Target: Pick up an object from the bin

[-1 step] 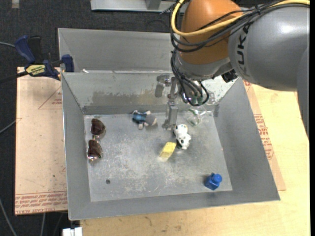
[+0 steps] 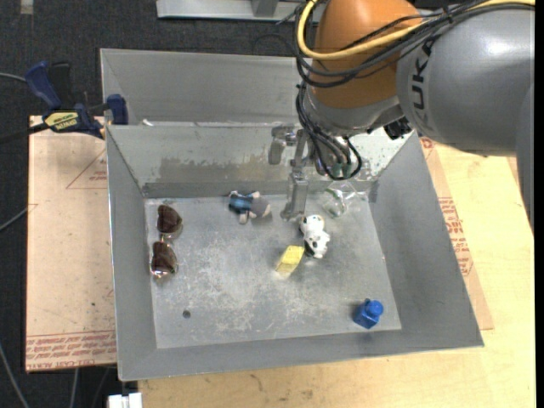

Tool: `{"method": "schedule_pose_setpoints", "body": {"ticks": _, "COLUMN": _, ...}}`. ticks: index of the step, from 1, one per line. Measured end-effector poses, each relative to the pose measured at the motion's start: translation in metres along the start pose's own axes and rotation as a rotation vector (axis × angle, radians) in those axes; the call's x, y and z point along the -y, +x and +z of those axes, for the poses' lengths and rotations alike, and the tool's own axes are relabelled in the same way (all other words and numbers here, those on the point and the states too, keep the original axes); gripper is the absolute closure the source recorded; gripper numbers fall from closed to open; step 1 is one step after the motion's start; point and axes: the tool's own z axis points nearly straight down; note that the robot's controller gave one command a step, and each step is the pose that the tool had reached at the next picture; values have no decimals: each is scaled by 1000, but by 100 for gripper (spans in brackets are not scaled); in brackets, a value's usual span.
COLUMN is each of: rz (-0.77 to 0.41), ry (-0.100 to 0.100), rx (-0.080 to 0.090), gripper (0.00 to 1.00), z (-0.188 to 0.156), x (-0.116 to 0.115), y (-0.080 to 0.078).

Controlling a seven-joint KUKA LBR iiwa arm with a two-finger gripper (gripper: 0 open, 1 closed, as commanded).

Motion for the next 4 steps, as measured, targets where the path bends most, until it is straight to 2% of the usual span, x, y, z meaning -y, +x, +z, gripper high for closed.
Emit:
{"method": "schedule_pose_setpoints", "body": {"ticks": 1, "rz": 34, "ry": -1, "rx": 4, "gripper": 0, "z": 72, "x": 7, "y": -6}}
{"method": "schedule_pose_setpoints", "body": {"ticks": 2, "rz": 120, "ry": 0, "rx": -5, "gripper": 0, "z": 107, "x": 15, "y": -10}}
{"method": "schedule_pose_setpoints", "body": {"ticks": 3, "rz": 359, "ry": 0, "rx": 0, "gripper": 0, "z": 109, "x": 8, "y": -7}}
{"method": "schedule_pose_setpoints", "body": {"ticks": 4, "rz": 465, "ry": -1, "rx": 1, "gripper": 0, "z": 167, "x": -9, "y": -11}}
